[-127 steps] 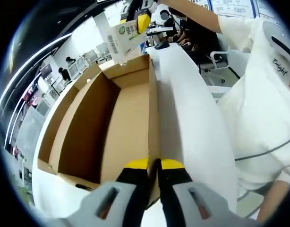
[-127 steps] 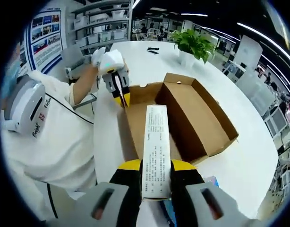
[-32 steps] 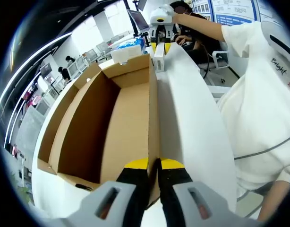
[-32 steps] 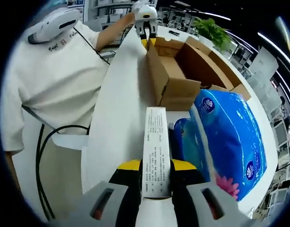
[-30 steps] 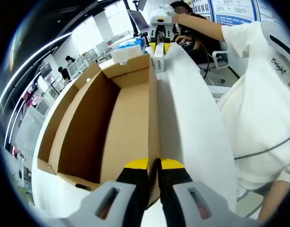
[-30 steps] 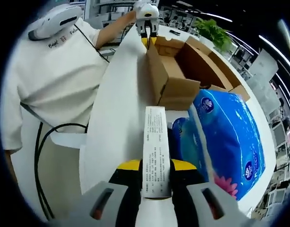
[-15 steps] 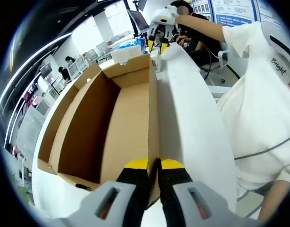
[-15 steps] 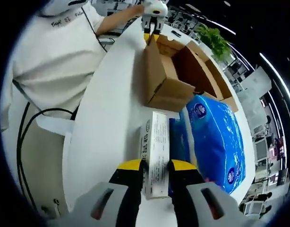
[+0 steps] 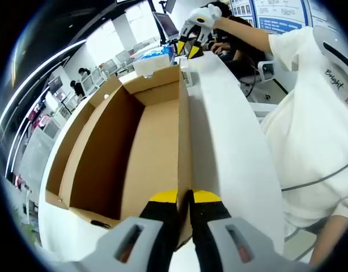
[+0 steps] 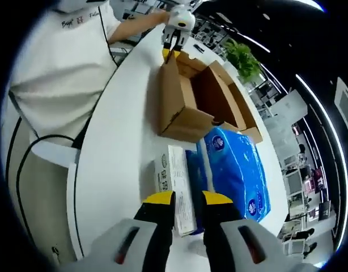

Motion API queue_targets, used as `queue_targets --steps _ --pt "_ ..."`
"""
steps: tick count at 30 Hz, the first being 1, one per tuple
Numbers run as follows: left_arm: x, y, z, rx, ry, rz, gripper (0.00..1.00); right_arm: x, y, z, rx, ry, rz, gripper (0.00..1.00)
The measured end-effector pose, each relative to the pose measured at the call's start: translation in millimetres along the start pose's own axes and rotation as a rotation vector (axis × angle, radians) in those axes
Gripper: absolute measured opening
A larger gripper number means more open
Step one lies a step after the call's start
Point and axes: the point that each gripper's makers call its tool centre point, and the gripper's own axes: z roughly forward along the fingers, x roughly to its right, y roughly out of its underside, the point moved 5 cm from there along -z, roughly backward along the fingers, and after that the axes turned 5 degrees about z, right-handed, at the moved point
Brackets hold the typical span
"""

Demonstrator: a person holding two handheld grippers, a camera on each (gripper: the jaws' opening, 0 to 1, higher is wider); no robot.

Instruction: Operate the shoe box by opening the lid, removing the specified soft item, and placing it in the target area until the item is outside and the box remains undamaged.

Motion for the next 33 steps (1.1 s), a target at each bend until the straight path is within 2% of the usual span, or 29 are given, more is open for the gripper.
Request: queue_targets --steps 2,3,5,6,7,8,9,10,12,13,14,15,16,18,19,20,22,24,25,26,27,28,29,30,31,33 --pt "0.0 0.0 0.1 0.0 0.001 0.001 0.06 -11.5 -7.4 -4.2 0.06 -0.035 0.043 0.17" --pt "-0.2 0.0 0.1 0.0 0.001 0.001 0.06 -13.1 -9.0 -5.9 0.07 -0.031 0.075 0.17" --pt "-0.3 0.0 0.1 0.001 0.0 0.001 0.06 -10.2 -13.8 -9.8 0.119 0.021 0.144 0.17" --pt "-0.3 0.0 0.1 0.001 0.0 0.001 0.06 -5.9 -17.9 -12.8 0.169 0.066 0.204 0.17" --pt "-0.3 -0.1 0.2 0.001 -0.001 0.001 0.06 -1.1 -20.0 -15.2 0.21 0.107 0.287 0.17" --pt "-0.3 -0.2 0.3 0.001 -0.001 0.001 0.06 0.7 -22.3 -18.8 0.259 0.112 0.399 0.17" --pt "-0.4 -0.1 0.3 0.001 -0.001 0.001 0.06 2.0 -23.2 -19.9 0.277 0.117 0.422 0.18" --pt "-0.4 -0.2 0.4 0.001 -0.001 0.001 0.06 7.6 -26.4 -24.0 0.352 0.138 0.503 0.18" --pt "-0.5 -0.2 0.4 0.001 -0.001 0.001 0.06 17.0 -23.7 -31.0 0.402 0.203 0.566 0.18" --pt "-0.5 -0.2 0.5 0.001 -0.001 0.001 0.06 19.9 -19.5 -33.0 0.391 0.241 0.591 0.19" --pt "-0.4 -0.2 0.5 0.002 -0.002 0.002 0.06 26.3 -16.7 -37.6 0.414 0.302 0.612 0.2" --pt "-0.3 -0.2 0.5 0.002 -0.002 0.003 0.06 27.4 -17.8 -39.9 0.457 0.308 0.649 0.2" --pt "-0.4 -0.2 0.5 0.004 -0.002 0.003 0.06 28.5 -17.8 -42.2 0.487 0.309 0.726 0.22" --pt "-0.3 -0.3 0.6 0.004 -0.002 0.002 0.06 28.6 -22.3 -44.6 0.538 0.321 0.789 0.27" --pt "-0.3 -0.3 0.6 0.003 -0.002 0.003 0.06 30.1 -22.4 -45.0 0.544 0.34 0.8 0.31" --pt "-0.2 -0.3 0.5 0.004 -0.003 0.002 0.06 32.4 -23.1 -47.0 0.538 0.398 0.835 0.35" --pt "0.1 -0.2 0.4 0.009 -0.007 0.01 0.06 34.3 -32.0 -49.8 0.564 0.452 0.839 0.4" --pt "-0.1 -0.4 0.5 0.008 -0.007 0.009 0.06 35.4 -39.2 -48.2 0.599 0.462 0.888 0.4" --pt "0.1 -0.5 0.8 0.003 -0.004 0.012 0.06 35.8 -41.1 -44.0 0.587 0.451 0.935 0.44" --pt "0.1 -0.6 0.8 0.002 -0.001 0.013 0.06 37.0 -49.1 -39.9 0.635 0.422 0.938 0.47" --pt "-1.0 -0.4 0.6 0.005 0.003 0.004 0.05 39.0 -50.6 -37.4 0.647 0.426 0.956 0.5" --pt "-1.4 -0.4 0.6 0.005 0.005 0.001 0.05 41.4 -47.7 -33.0 0.607 0.443 0.975 0.52" --pt "-1.0 -0.5 0.9 0.0 0.009 0.002 0.05 43.8 -52.6 -28.7 0.607 0.436 0.955 0.5" --pt "-0.6 -0.6 1.1 -0.003 0.011 0.002 0.05 47.6 -54.0 -25.2 0.578 0.446 0.905 0.45" --pt "-0.4 -0.6 1.1 -0.005 0.012 0.0 0.05 49.1 -52.7 -23.6 0.541 0.464 0.926 0.38" --pt "-0.4 -0.5 1.1 -0.009 0.018 -0.01 0.05 60.5 -54.0 -25.4 0.509 0.54 0.895 0.38"
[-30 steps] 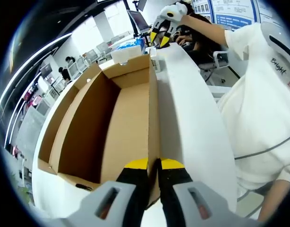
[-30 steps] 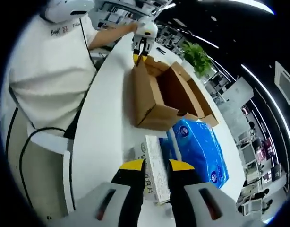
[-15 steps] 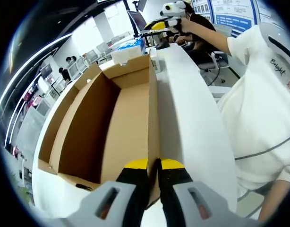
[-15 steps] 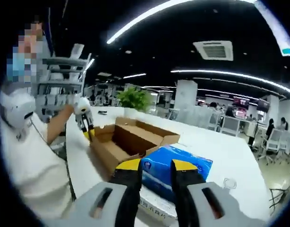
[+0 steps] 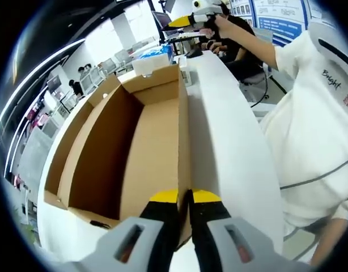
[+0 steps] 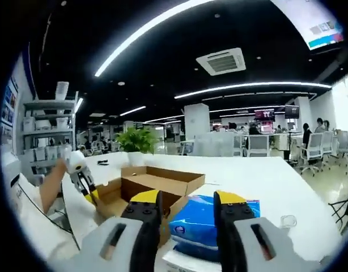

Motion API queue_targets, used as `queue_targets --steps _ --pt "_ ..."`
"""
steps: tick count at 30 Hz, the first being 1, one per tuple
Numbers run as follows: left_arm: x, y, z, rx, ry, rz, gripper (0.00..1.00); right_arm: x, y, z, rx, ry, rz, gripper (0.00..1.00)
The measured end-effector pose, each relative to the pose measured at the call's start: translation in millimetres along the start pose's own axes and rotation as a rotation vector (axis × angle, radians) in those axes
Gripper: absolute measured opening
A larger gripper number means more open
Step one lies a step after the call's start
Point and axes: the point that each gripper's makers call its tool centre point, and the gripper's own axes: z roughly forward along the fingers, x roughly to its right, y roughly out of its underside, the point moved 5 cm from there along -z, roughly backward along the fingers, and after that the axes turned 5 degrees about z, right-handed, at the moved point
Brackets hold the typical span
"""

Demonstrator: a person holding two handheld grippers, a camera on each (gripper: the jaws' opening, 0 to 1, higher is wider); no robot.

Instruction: Operate the shoe box by opening the lid, removing the specified soft item, and placing it in the target area until the item is outside and the box remains undamaged.

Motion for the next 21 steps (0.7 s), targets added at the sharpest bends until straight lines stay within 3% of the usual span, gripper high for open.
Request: queue_targets --steps 2,5,8,10,13,19,21 --pt "1.6 -0.9 0.1 -0.005 -0.002 0.0 0.05 0.1 0.0 4.3 -0.046 0.02 0.06 0.4" --pt "2.4 -0.5 -1.2 0.011 -0.014 -0.002 0.05 -5.5 -6.6 16.1 -0.03 0.03 -0.047 0.47" --pt "1.4 -0.8 -2.3 0.028 -0.012 -0.009 0.05 -11.0 -3.7 26.5 -0.055 0.046 -0.03 0.53" --pt "1.6 -1.1 -1.9 0.026 -0.007 -0.009 0.05 -12.3 -4.2 33.0 -0.035 0.072 0.034 0.5" --pt "2.7 -1.7 -1.4 0.02 -0.001 -0.009 0.05 -14.0 -9.9 40.0 -0.027 0.071 0.027 0.37" --pt "7.0 -4.6 0.1 0.014 0.008 -0.014 0.04 -9.2 -23.8 47.9 -0.036 0.068 0.059 0.41" --pt "6.5 -4.2 -0.2 0.019 0.015 -0.018 0.04 -6.6 -22.6 53.1 -0.095 0.038 -0.003 0.38"
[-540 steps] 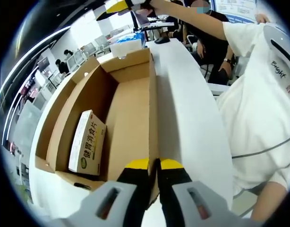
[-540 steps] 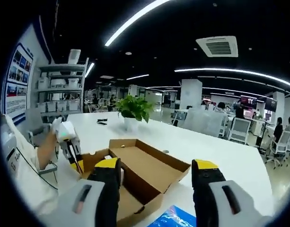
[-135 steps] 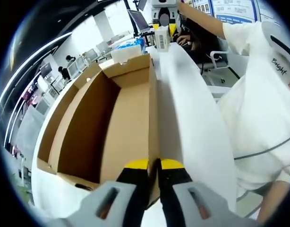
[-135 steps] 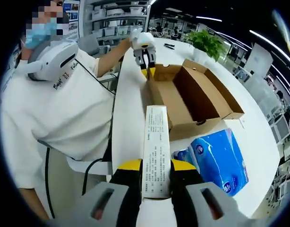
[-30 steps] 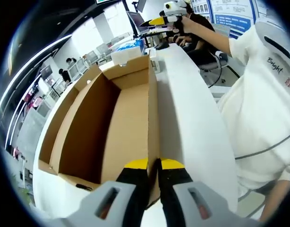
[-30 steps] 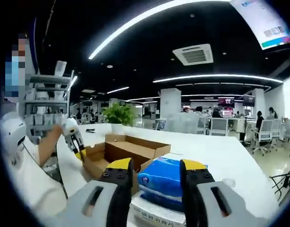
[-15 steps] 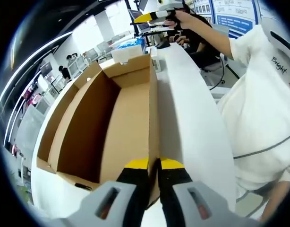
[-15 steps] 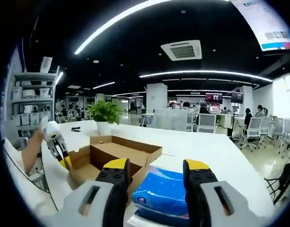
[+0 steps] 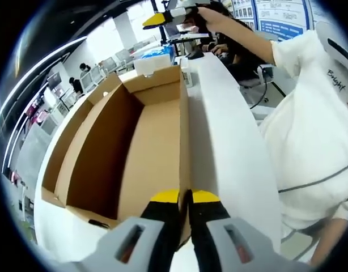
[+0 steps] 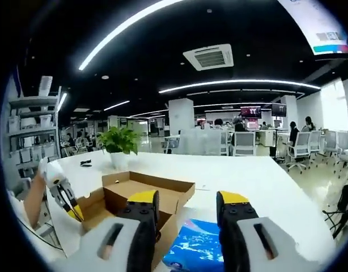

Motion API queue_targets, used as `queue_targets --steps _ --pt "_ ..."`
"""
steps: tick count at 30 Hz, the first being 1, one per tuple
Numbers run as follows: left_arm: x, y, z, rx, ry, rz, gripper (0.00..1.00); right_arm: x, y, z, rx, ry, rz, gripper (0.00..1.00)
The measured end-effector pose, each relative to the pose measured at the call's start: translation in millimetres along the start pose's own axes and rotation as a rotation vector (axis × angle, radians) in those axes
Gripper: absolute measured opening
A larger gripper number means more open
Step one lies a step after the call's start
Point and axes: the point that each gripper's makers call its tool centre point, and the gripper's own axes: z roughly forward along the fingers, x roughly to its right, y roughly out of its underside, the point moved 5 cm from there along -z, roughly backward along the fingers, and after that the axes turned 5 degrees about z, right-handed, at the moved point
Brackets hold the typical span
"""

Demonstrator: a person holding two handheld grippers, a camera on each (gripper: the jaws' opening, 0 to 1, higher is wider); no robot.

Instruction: Operate the shoe box by opening the lid, removing the specified soft item, and placing it in the target area until the item is outside and the box remains undamaged.

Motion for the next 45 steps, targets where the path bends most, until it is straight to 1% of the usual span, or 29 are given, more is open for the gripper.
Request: queue_targets --steps 1,2,4,6,7,8,10,11,12,15,16,17,21,23,24,25,28,29,30,31,32,34,35,36,38,40,42,43,45 --pt "-0.7 0.0 -0.1 0.001 0.007 -0.007 0.04 0.4 3.7 3.1 -0.049 -0.021 0.054 0.35" --pt "-0.6 0.1 -0.2 0.001 0.01 -0.007 0.04 1.1 4.2 4.8 -0.058 -0.027 0.085 0.32" --pt "0.1 0.0 0.1 -0.004 0.015 -0.006 0.04 0.7 6.5 9.3 -0.093 -0.065 0.138 0.32" --pt "0.5 0.1 0.1 -0.004 0.017 -0.004 0.03 6.9 1.9 15.0 -0.095 -0.051 0.119 0.33" --pt "0.4 0.1 0.1 -0.003 0.018 -0.005 0.03 7.5 0.3 16.8 -0.11 -0.054 0.089 0.35" --pt "0.4 0.2 0.1 -0.004 0.019 -0.006 0.03 10.1 -4.5 20.5 -0.105 -0.04 0.077 0.38" --pt "-0.2 0.6 -0.1 -0.004 0.021 -0.009 0.03 13.5 -11.9 25.7 -0.103 -0.039 0.081 0.39" --pt "-0.4 0.7 -0.2 -0.003 0.022 -0.01 0.03 14.3 -14.8 27.9 -0.105 -0.046 0.108 0.39" --pt "-0.8 0.9 -0.4 -0.002 0.023 -0.011 0.03 15.8 -19.9 31.3 -0.098 -0.036 0.181 0.38" --pt "-2.0 1.4 -0.8 0.0 0.026 -0.013 0.03 22.8 -28.0 38.6 -0.103 -0.015 0.119 0.34" --pt "-2.1 1.5 -0.8 0.0 0.026 -0.013 0.03 25.1 -28.9 40.2 -0.104 -0.006 0.086 0.3" --pt "-2.4 1.6 -0.8 -0.001 0.025 -0.013 0.03 27.9 -27.2 41.9 -0.12 0.014 0.083 0.26" --pt "-3.2 1.8 -0.8 -0.003 0.027 -0.013 0.03 29.8 -25.5 51.9 -0.151 0.016 0.102 0.31" --pt "-3.7 1.9 -0.9 -0.003 0.029 -0.014 0.03 32.9 -31.0 61.9 -0.145 0.022 0.103 0.31" --pt "-4.0 2.0 -0.9 -0.003 0.03 -0.015 0.03 35.5 -33.2 66.4 -0.149 0.033 0.077 0.31" --pt "-4.4 1.9 -0.9 -0.003 0.033 -0.017 0.03 42.6 -36.5 72.2 -0.145 0.075 0.029 0.31" --pt "-6.4 2.9 -1.4 -0.006 0.036 -0.021 0.03 48.3 -39.3 87.2 -0.152 0.071 0.005 0.32" --pt "-6.5 2.9 -1.4 -0.006 0.035 -0.02 0.03 51.8 -38.1 94.0 -0.163 0.059 0.048 0.32" --pt "-6.5 2.9 -1.3 -0.008 0.033 -0.02 0.03 52.1 -36.0 97.6 -0.176 0.051 0.119 0.33" --pt "-6.6 2.9 -1.3 -0.009 0.032 -0.02 0.03 55.2 -34.8 103.8 -0.166 0.047 0.169 0.32" --pt "-6.8 2.9 -1.3 -0.009 0.031 -0.02 0.03 55.2 -31.9 107.0 -0.185 0.044 0.207 0.33" --pt "-7.2 3.0 -1.3 -0.01 0.031 -0.021 0.03 55.8 -29.7 115.2 -0.198 0.047 0.175 0.33" --pt "-7.2 3.0 -1.3 -0.01 0.031 -0.021 0.03 54.9 -27.5 115.8 -0.218 0.063 0.144 0.33" --pt "-7.4 3.1 -1.3 -0.011 0.031 -0.021 0.03 55.3 -27.2 117.5 -0.222 0.09 0.076 0.33" --pt "-7.1 2.8 -1.0 -0.012 0.031 -0.024 0.03 49.0 -27.5 120.7 -0.232 0.088 0.055 0.33" --pt "-3.6 0.6 0.4 -0.013 0.034 -0.023 0.03 44.2 -30.6 120.0 -0.225 0.081 0.068 0.32" --pt "-3.4 0.7 0.4 -0.014 0.038 -0.031 0.02 41.4 -36.8 121.8 -0.2 0.073 0.08 0.36" --pt "-3.2 0.8 0.3 -0.013 0.038 -0.029 0.02 38.8 -37.2 123.1 -0.206 0.065 0.102 0.36" --pt "-2.7 0.9 0.4 -0.015 0.04 -0.028 0.02 37.4 -39.0 126.4 -0.218 0.074 0.088 0.36"
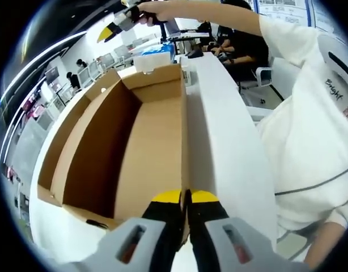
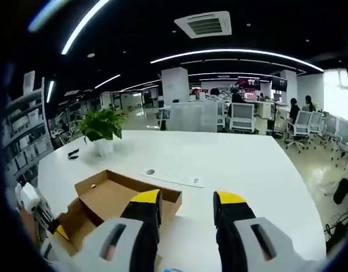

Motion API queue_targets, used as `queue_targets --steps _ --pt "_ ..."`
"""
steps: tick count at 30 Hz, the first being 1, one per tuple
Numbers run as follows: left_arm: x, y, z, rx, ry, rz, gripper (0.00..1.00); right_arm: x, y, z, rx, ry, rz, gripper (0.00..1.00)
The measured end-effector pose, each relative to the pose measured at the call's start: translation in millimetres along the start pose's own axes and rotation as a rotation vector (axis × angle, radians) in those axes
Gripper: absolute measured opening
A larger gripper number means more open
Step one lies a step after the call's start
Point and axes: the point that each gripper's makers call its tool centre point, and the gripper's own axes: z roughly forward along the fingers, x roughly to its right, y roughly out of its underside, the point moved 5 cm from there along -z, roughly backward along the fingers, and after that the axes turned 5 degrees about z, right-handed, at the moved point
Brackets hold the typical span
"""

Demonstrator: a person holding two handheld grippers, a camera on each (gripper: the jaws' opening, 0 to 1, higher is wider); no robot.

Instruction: Operate the shoe box by opening the lid, removing the specified soft item, and placing it in the target area until the item is outside and the box remains undamaged.

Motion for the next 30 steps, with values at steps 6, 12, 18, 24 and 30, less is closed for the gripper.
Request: queue_targets --steps 6,12,18,24,30 --pt "1.2 0.6 -0.4 0.005 -0.005 0.006 0.02 -7.7 2.4 6.4 -0.073 -0.005 -0.044 0.24" --pt "0.3 1.2 -1.0 0.007 -0.014 0.019 0.03 -12.4 0.4 20.5 -0.101 0.019 -0.03 0.29" --pt "-1.0 1.6 -1.8 0.013 -0.018 0.02 0.03 -20.0 -6.7 28.5 -0.123 0.048 -0.048 0.29" --pt "1.4 0.9 -1.8 0.012 -0.019 0.021 0.03 -20.3 2.3 44.7 -0.172 0.06 -0.009 0.29" --pt "8.4 0.5 -1.2 0.019 -0.026 0.029 0.03 -26.8 23.1 72.9 -0.241 0.055 0.005 0.29"
